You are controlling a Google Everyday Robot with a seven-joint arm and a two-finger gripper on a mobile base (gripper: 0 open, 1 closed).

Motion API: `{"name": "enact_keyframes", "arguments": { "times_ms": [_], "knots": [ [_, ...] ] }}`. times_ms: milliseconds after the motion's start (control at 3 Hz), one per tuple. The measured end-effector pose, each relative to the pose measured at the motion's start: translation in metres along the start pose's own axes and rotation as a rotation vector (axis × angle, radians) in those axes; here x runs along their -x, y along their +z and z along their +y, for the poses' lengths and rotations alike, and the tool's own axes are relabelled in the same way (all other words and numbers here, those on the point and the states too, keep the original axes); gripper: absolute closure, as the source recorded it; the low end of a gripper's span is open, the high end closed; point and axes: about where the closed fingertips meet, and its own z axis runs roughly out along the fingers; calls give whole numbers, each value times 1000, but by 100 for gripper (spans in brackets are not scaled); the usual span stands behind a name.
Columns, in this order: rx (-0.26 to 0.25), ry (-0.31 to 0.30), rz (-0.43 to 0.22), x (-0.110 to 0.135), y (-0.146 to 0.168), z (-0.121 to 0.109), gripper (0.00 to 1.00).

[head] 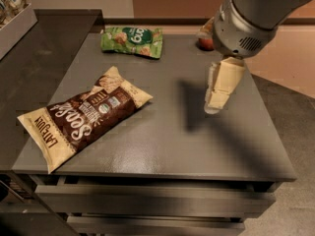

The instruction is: Pick brown chip bag

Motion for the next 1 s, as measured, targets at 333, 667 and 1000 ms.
{"name": "enact_keyframes", "arguments": {
  "times_ms": [333, 667, 1000],
  "knots": [
    [12, -109, -9, 29, 33, -10, 0],
    [41, -216, -13, 58, 64, -17, 0],
    [74, -318, -23, 88, 89, -20, 0]
  ]
}}
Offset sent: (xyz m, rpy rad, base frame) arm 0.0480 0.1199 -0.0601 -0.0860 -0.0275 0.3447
